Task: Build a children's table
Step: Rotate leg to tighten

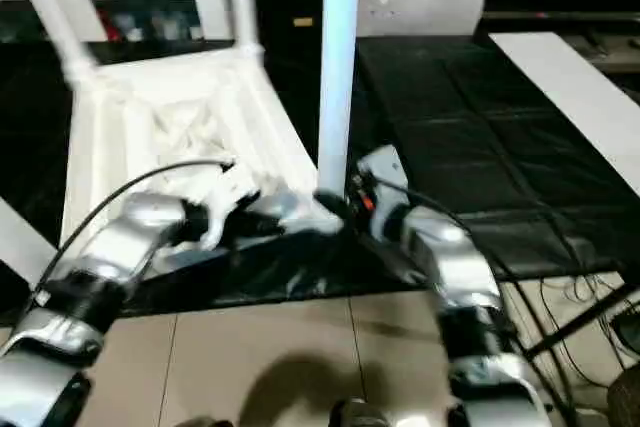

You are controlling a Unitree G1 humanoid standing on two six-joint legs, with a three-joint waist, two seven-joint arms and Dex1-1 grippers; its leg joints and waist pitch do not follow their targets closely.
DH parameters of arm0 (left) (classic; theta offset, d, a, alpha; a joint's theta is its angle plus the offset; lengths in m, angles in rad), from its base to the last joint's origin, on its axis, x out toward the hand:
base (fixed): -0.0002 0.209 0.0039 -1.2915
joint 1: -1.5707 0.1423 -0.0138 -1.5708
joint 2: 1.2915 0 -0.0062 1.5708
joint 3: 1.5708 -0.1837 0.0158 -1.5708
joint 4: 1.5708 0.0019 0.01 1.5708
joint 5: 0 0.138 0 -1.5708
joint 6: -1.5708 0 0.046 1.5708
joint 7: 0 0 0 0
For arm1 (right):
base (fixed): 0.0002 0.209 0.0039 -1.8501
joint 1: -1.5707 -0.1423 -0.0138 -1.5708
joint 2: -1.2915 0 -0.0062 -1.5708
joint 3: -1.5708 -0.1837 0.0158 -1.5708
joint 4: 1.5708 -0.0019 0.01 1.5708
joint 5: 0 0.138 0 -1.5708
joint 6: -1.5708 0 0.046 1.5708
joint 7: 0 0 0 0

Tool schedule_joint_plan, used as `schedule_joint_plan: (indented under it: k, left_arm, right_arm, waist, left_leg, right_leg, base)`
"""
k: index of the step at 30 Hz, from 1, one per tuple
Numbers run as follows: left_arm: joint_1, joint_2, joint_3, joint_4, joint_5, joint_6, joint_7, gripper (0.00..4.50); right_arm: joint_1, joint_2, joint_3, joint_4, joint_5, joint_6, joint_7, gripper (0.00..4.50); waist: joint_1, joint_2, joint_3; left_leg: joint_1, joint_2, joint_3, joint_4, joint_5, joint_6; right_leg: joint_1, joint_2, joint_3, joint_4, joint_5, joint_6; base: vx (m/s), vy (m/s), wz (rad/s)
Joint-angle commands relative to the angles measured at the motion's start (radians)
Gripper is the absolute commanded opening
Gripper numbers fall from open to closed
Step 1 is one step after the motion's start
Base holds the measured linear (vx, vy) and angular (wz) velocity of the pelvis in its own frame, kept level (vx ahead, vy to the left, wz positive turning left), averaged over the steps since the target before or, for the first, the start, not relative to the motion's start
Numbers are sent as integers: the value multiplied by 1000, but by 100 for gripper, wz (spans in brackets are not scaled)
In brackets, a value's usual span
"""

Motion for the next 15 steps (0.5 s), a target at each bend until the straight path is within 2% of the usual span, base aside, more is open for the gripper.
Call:
schedule_joint_plan:
  k: [1, 2, 3, 4, 6, 7, 8, 9, 10, 12, 15]
  left_arm:
    - [-94, -107, 12, -26, -27, -18, 129, 0]
    - [-103, -134, 24, -24, -17, -10, 180, 0]
    - [-107, -153, 35, -27, -11, -4, 213, 0]
    - [-108, -167, 41, -33, -7, 1, 233, 0]
    - [-104, -175, 36, -39, 5, -1, 246, 0]
    - [-103, -176, 34, -40, 8, -3, 248, 0]
    - [-94, -168, 25, -47, 9, -11, 235, 0]
    - [-79, -148, 12, -55, 9, -25, 208, 0]
    - [-69, -131, 6, -60, 8, -36, 184, 0]
    - [-61, -114, 2, -66, 7, -44, 158, 0]
    - [-39, -76, -6, -92, 10, -42, 101, 0]
  right_arm:
    - [-8, 151, 116, 34, 43, 72, -26, 193]
    - [-14, 199, 89, 45, 45, 82, -108, 193]
    - [-13, 220, 86, 45, 30, 66, -146, 193]
    - [-11, 233, 87, 44, 19, 51, -165, 228]
    - [-11, 240, 88, 46, 14, 24, -158, 263]
    - [-11, 241, 87, 47, 14, 17, -154, 263]
    - [-4, 220, 91, 41, 9, -1, -127, 269]
    - [12, 172, 97, 31, -3, -32, -79, 281]
    - [23, 136, 93, 25, -3, -47, -47, 302]
    - [30, 102, 79, 21, 0, -57, -22, 311]
    - [47, 27, 64, -10, 23, -86, 71, 332]
  waist:
    - [-6, -5, -55]
    - [-16, -3, -57]
    - [-17, -1, -58]
    - [-20, 1, -60]
    - [-18, 6, -65]
    - [-18, 2, -65]
    - [-15, 6, -66]
    - [-15, 5, -67]
    - [-9, 4, -71]
    - [-1, 5, -74]
    - [4, 5, -77]
  left_leg:
    - [19, 19, -20, -67, -362, 27]
    - [18, 20, -24, -68, -370, 24]
    - [17, 20, -25, -70, -372, 26]
    - [12, 26, -28, -75, -366, 30]
    - [13, 35, -29, -82, -353, 39]
    - [10, 35, -26, -84, -346, 48]
    - [6, 36, -25, -85, -333, 54]
    - [4, 36, -24, -85, -321, 58]
    - [4, 37, -21, -83, -297, 70]
    - [0, 36, -15, -78, -234, 101]
    - [-2, 36, -13, -74, -189, 121]
  right_leg:
    - [31, -53, 26, -121, -680, -69]
    - [34, -52, 19, -122, -670, -62]
    - [36, -53, 17, -123, -664, -61]
    - [43, -55, 16, -120, -627, -68]
    - [46, -55, 21, -112, -529, -100]
    - [47, -54, 26, -106, -476, -123]
    - [51, -56, 30, -100, -434, -143]
    - [53, -57, 33, -96, -411, -152]
    - [57, -58, 36, -89, -365, -172]
    - [62, -59, 40, -79, -282, -209]
    - [66, -61, 41, -74, -256, -219]
  base:
    - [0, 0, 0]
    - [0, 0, 0]
    - [0, 0, 0]
    - [0, 0, 0]
    - [0, 0, 0]
    - [0, 0, 0]
    - [0, 0, 0]
    - [0, 0, 0]
    - [0, 0, 0]
    - [0, 0, 0]
    - [0, 0, 0]
